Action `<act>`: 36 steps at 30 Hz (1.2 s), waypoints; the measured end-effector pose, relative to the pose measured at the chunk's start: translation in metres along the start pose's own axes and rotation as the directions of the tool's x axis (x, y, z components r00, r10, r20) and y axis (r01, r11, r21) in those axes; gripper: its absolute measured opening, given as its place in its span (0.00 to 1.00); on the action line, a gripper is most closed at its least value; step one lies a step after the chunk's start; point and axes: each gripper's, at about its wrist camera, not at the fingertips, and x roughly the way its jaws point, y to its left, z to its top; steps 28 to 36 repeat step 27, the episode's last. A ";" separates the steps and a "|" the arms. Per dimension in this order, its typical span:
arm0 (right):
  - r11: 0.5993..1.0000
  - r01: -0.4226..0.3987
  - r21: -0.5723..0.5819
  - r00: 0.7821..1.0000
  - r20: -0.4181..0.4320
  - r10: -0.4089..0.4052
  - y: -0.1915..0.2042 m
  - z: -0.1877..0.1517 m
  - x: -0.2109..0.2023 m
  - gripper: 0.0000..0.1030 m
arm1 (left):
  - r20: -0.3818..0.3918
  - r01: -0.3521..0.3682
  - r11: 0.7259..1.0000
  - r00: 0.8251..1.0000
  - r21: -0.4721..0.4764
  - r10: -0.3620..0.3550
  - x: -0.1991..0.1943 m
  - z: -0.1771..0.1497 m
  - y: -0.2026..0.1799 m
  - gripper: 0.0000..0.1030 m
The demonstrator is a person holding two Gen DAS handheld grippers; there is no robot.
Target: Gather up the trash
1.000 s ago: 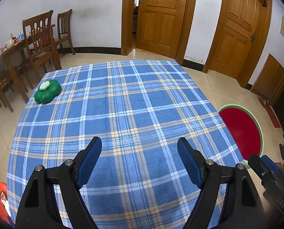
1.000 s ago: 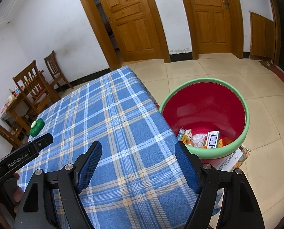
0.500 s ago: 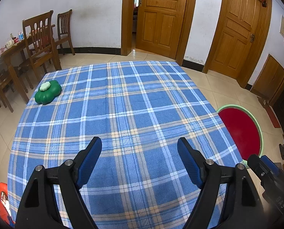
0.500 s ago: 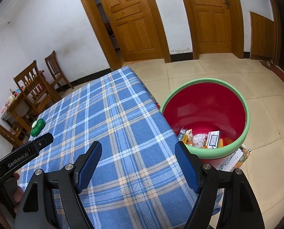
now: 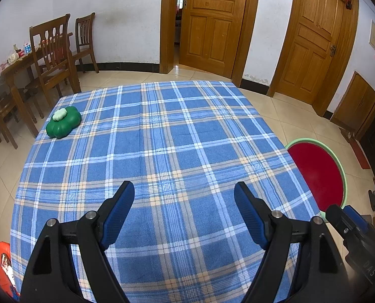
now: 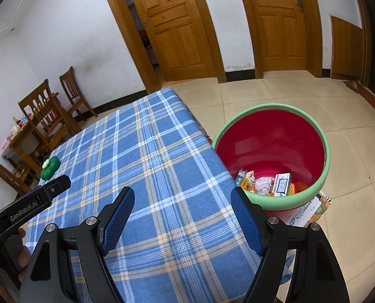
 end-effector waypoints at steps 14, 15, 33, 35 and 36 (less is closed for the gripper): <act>1.000 0.000 0.001 1.000 0.000 0.000 0.000 0.000 0.000 0.77 | 0.001 0.000 1.000 1.000 0.001 0.000 0.000 0.000 0.000 0.79; 1.000 0.000 0.001 1.000 0.000 0.000 0.000 0.000 0.000 0.77 | 0.000 -0.001 1.000 1.000 0.000 0.001 0.001 0.000 0.000 0.79; 1.000 0.003 -0.017 1.000 -0.002 -0.003 0.009 -0.003 0.002 0.77 | -0.014 -0.006 1.000 1.000 -0.004 0.006 0.001 -0.001 0.006 0.79; 1.000 0.003 -0.017 1.000 -0.002 -0.003 0.009 -0.003 0.002 0.77 | -0.014 -0.006 1.000 1.000 -0.004 0.006 0.001 -0.001 0.006 0.79; 1.000 0.003 -0.017 1.000 -0.002 -0.003 0.009 -0.003 0.002 0.77 | -0.014 -0.006 1.000 1.000 -0.004 0.006 0.001 -0.001 0.006 0.79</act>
